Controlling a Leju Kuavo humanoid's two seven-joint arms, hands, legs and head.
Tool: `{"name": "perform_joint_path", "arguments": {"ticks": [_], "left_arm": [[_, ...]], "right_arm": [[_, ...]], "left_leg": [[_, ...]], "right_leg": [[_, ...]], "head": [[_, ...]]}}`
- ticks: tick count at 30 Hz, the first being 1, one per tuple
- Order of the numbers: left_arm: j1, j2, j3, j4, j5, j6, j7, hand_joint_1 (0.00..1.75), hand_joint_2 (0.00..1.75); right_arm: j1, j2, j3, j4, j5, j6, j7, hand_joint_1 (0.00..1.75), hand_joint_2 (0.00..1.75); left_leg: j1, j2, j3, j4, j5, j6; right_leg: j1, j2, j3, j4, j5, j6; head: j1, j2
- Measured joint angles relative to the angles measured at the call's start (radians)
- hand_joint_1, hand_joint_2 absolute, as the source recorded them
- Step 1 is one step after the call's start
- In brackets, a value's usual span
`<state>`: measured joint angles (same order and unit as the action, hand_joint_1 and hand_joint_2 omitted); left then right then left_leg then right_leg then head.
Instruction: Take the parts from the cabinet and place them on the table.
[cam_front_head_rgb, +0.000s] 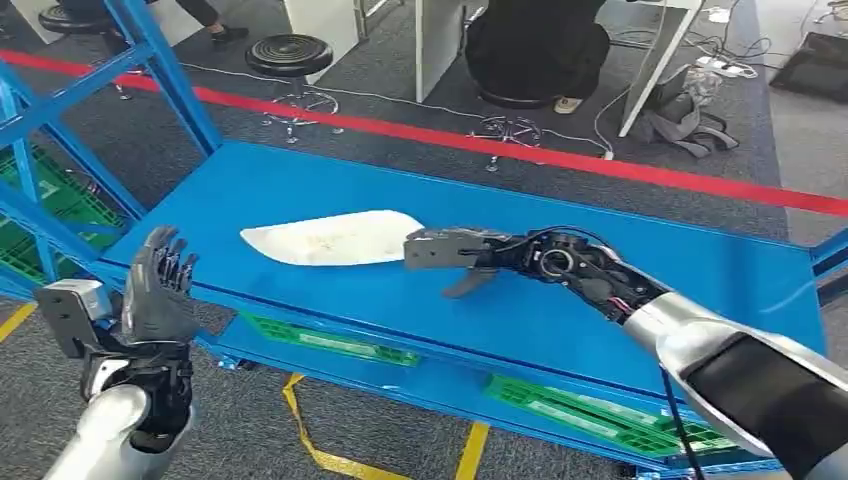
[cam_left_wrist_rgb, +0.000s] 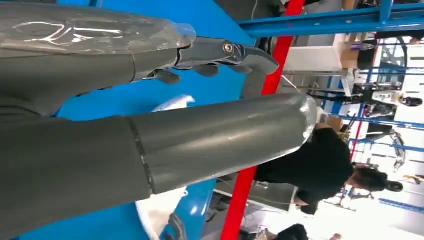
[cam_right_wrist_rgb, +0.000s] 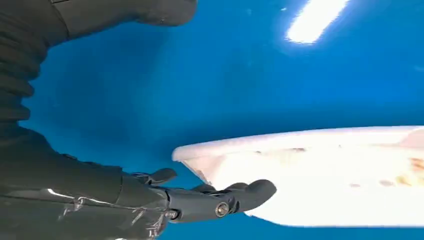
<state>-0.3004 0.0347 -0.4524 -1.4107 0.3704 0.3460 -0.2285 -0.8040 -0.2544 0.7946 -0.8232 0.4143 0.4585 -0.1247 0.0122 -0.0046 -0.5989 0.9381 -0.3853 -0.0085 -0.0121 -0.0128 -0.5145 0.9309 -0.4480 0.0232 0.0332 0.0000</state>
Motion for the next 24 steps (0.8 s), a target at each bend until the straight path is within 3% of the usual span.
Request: {"name": "perform_joint_path", "arguments": {"ticks": [14, 24], "left_arm": [[0.0, 0.0, 0.0, 0.001, 0.004, -0.012, -0.026, 0.0, 0.0], [0.003, 0.003, 0.0, 0.008, -0.002, -0.022, -0.048, 0.0, 0.0]], "right_arm": [[-0.084, 0.035, 0.069, 0.215, 0.077, -0.065, -0.119, 0.0, 1.75], [-0.138, 0.072, 0.094, 0.308, 0.111, -0.096, -0.141, 0.0, 1.75]], "left_leg": [[0.0, 0.0, 0.001, 0.0, 0.0, 0.0], [0.0, 0.0, 0.001, 0.0, 0.0, 0.0]], "right_leg": [[0.0, 0.0, 0.0, 0.0, 0.0, 0.0], [0.0, 0.0, 0.001, 0.0, 0.0, 0.0]], "head": [[-0.001, 0.0], [0.0, 0.0]]}}
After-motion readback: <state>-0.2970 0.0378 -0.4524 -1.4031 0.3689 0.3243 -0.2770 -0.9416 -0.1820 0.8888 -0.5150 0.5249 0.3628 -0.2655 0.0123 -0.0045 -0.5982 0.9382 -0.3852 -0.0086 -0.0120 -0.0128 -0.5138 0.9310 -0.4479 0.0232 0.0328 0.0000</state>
